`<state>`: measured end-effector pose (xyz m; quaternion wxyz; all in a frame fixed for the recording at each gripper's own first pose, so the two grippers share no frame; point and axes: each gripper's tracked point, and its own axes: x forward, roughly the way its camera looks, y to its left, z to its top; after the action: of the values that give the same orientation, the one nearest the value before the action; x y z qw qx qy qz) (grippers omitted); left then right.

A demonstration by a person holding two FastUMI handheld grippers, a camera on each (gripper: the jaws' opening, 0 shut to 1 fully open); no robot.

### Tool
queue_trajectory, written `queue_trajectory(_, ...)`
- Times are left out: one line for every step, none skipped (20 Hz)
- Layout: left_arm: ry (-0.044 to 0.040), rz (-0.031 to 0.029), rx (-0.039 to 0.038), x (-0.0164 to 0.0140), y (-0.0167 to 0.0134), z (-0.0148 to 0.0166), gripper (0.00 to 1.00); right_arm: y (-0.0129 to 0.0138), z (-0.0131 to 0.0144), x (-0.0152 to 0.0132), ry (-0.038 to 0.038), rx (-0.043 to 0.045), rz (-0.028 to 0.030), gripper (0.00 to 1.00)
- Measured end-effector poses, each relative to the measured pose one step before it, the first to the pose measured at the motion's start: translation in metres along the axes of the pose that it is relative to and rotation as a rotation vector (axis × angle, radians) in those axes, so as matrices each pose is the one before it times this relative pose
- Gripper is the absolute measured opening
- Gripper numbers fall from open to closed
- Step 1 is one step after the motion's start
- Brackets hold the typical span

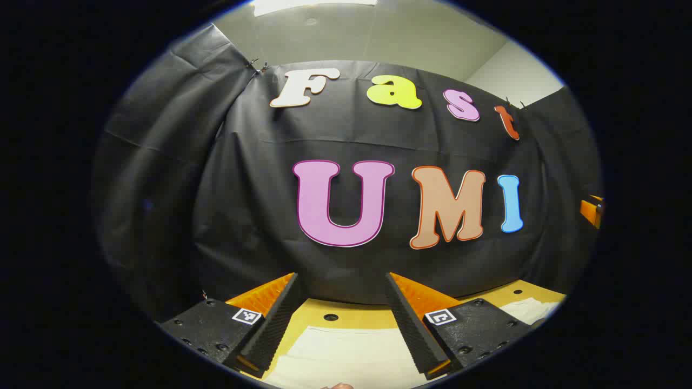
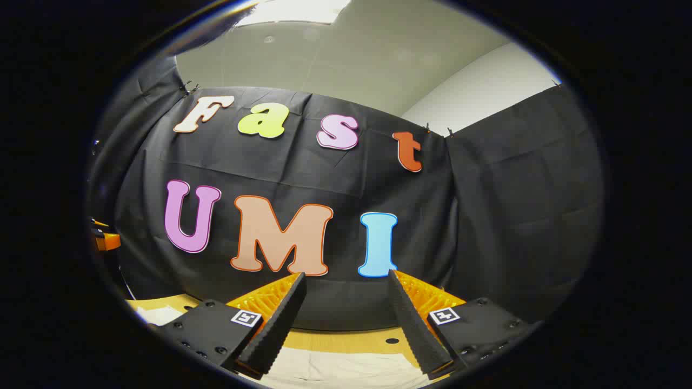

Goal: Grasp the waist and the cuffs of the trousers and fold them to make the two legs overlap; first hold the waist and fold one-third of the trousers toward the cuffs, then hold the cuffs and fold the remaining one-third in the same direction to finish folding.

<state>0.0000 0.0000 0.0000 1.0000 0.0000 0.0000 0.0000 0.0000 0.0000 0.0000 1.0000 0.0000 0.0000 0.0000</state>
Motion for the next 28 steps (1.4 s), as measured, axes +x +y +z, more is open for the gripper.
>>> queue_trajectory(-0.00857,0.00728,0.00362,-0.00122,0.00132,0.00125,0.93,0.00226,-0.00129,0.00115,-0.00069,-0.00132,0.00749,0.96)
queue_trajectory(-0.01082,0.00351,0.00779,0.00187,-0.00128,0.00457,0.93,0.00276,-0.00248,0.00129,-0.00376,0.00615,0.01199,0.97)
queue_trajectory(-0.00437,0.00177,0.00565,0.00048,-0.00021,0.00101,0.93,0.00164,-0.00043,0.00133,-0.00230,0.00676,0.00562,0.97)
queue_trajectory(-0.00424,0.00167,0.00405,0.00073,-0.00046,-0.00025,0.93,0.00106,-0.00096,0.00250,-0.00129,0.00614,0.00445,0.97)
queue_trajectory(-0.00175,0.00043,0.00071,0.00033,-0.00059,0.00049,0.90,-0.00003,-0.00580,0.00369,0.00742,0.01198,0.00268,0.97)
queue_trajectory(0.00234,0.00164,0.00015,0.00160,-0.00095,-0.00223,0.90,-0.00122,-0.00363,0.00125,0.00954,0.01718,-0.00094,0.97)
queue_trajectory(-0.00022,0.00088,0.00115,0.00077,0.00001,-0.00020,0.93,-0.00058,-0.00091,-0.00012,0.00248,0.01667,-0.00092,0.97)
queue_trajectory(-0.00075,0.00158,0.00195,-0.00141,0.00086,-0.00147,0.93,-0.00164,-0.00177,0.00239,-0.00084,0.01693,-0.00376,0.96)
queue_trajectory(0.00042,0.00019,0.00119,0.00029,-0.00034,-0.00003,0.94,-0.00226,-0.00207,-0.00113,0.00139,0.00308,-0.00221,0.97)
queue_trajectory(0.00098,0.00044,0.00049,0.00156,-0.00060,-0.00159,0.94,-0.00049,-0.00398,0.00204,0.00565,0.00064,-0.00006,0.97)
queue_trajectory(0.00523,-0.00007,-0.00024,0.00019,-0.00086,-0.00175,0.93,0.00004,-0.00422,0.00030,0.00756,0.00057,0.00077,0.98)
queue_trajectory(0.00632,-0.00053,-0.00179,-0.00138,-0.00075,-0.00396,0.93,-0.00057,-0.00699,0.00077,0.01245,0.00385,0.00247,0.96)
queue_trajectory(0.00113,-0.00024,-0.00126,0.00005,-0.00062,-0.00189,0.94,0.00075,-0.00303,-0.00059,0.00713,0.00558,0.00270,0.97)
queue_trajectory(0.00094,0.00011,-0.00134,-0.00007,-0.00032,0.00019,0.94,-0.00016,-0.00455,-0.00007,0.00640,0.00566,0.00118,0.97)
queue_trajectory(0.00055,-0.00233,-0.00170,0.00125,-0.00149,-0.00059,0.94,-0.00002,-0.00318,-0.00195,0.00503,0.00444,0.00267,0.97)
queue_trajectory(0.00072,-0.00305,0.00054,-0.00019,-0.00182,0.00062,0.94,0.00043,-0.00129,-0.00001,0.00385,0.00172,0.00129,0.97)
queue_trajectory(0.00436,-0.00722,0.00570,0.00156,-0.00286,-0.00203,0.93,-0.00011,-0.00122,0.00239,0.00361,-0.00024,0.00264,0.97)
queue_trajectory(0.00340,-0.00934,0.01405,-0.00069,-0.00188,-0.00212,0.94,-0.00042,-0.00164,0.00022,0.00206,-0.00156,0.00219,0.97)
queue_trajectory(0.00062,-0.00686,0.01730,-0.00055,0.00004,-0.00097,0.91,-0.00020,-0.00029,0.00182,0.00091,-0.00366,0.00264,0.97)
queue_trajectory(-0.00104,-0.00568,0.01590,0.00003,-0.00099,0.00050,0.90,-0.00119,-0.00112,0.00135,-0.00049,-0.00317,0.00063,0.98)
queue_trajectory(0.00018,-0.00580,0.01103,0.00156,-0.00125,-0.00045,0.90,-0.00050,-0.00035,0.00012,-0.00040,0.00007,0.00087,0.98)
queue_trajectory(0.00033,-0.00396,0.00939,-0.00010,-0.00099,-0.00131,0.93,0.00004,-0.00041,0.00032,-0.00041,0.00238,0.00279,0.98)
queue_trajectory(-0.00058,-0.01278,0.01326,-0.00149,-0.00125,-0.00195,0.90,-0.00046,-0.00058,-0.00003,0.00006,0.00132,0.00214,0.98)
queue_trajectory(-0.00152,-0.02166,0.02570,-0.00112,-0.00317,-0.00244,0.91,0.00004,-0.00137,0.00028,0.00234,-0.00133,0.00336,0.97)
queue_trajectory(0.01114,-0.02729,0.04589,-0.00229,-0.00324,-0.00532,0.91,0.00148,-0.00184,0.00232,0.00543,-0.00446,0.00870,0.97)
queue_trajectory(0.02222,-0.02831,0.06212,-0.00346,-0.00341,-0.00864,0.91,0.00069,-0.00187,0.00091,0.00359,-0.00818,0.00803,0.96)
queue_trajectory(0.01664,-0.02533,0.06453,-0.00476,-0.00222,-0.00923,0.91,0.00027,-0.00110,-0.00029,-0.00038,-0.00926,0.00452,0.97)
queue_trajectory(0.01238,-0.02209,0.05726,-0.00505,-0.00243,-0.00687,0.91,0.00013,-0.00181,0.00018,-0.00165,-0.00736,0.00417,0.97)
